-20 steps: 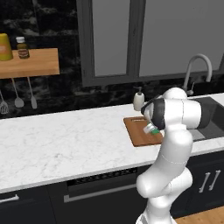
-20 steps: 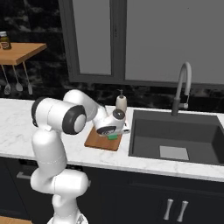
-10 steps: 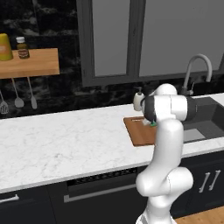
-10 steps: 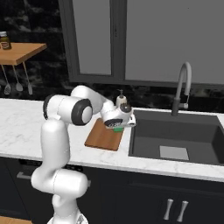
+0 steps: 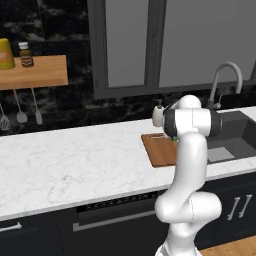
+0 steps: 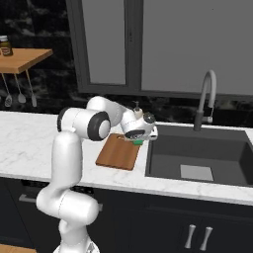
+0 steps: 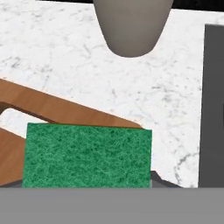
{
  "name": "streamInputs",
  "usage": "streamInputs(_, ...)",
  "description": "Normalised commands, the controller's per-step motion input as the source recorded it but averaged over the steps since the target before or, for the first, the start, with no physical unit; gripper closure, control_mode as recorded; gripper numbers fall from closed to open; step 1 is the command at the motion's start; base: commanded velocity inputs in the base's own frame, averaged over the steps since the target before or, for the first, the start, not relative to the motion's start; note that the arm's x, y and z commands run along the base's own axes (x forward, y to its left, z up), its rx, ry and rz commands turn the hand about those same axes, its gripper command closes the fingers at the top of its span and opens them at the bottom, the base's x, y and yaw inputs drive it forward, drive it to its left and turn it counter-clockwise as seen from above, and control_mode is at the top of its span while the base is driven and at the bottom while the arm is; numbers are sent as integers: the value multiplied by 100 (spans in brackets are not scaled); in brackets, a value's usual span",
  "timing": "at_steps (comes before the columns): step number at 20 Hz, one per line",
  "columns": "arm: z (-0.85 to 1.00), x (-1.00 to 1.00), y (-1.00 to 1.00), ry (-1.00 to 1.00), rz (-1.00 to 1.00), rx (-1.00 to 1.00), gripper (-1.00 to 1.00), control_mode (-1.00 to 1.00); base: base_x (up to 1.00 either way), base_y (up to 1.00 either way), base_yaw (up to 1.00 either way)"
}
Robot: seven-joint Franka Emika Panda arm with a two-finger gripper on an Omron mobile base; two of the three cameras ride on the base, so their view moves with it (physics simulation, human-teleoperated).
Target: Pick up the sponge from the counter and clean the cutting board by briefly scrubbing or pressing down on the cutting board. Once finished, release the sponge.
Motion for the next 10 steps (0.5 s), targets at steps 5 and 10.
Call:
streamInputs(5,-3,-72,25,-2,1,0,100,-100,0,0,0)
streamInputs(10,11,-93,94,-10,13,-8,100,-100,0,0,0)
